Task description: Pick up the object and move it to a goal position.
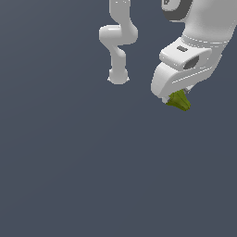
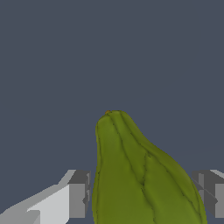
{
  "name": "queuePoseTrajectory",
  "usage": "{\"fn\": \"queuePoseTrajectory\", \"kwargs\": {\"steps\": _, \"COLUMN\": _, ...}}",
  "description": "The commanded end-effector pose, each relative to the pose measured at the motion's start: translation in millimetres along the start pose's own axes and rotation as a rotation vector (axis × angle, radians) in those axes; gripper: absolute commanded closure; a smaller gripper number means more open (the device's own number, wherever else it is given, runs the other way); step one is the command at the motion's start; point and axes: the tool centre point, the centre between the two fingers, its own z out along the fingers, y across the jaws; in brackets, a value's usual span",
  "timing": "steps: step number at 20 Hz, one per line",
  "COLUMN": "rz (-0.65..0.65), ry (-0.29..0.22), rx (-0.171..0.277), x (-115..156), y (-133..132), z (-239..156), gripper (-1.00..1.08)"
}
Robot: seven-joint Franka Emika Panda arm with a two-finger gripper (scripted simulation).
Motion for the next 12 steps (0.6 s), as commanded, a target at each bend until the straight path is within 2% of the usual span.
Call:
{"fn": "queuePoseTrajectory", "kwargs": {"steps": 1, "rz": 0.001, "ry": 0.001, "rx": 0.0, "x": 6, "y": -7, "z": -14, "gripper": 1.08}}
{"fn": "queuePoseTrajectory", "kwargs": {"steps": 12, "rz": 0.001, "ry": 0.001, "rx": 0.0, "x": 18, "y": -20, "z": -38, "gripper": 1.08}}
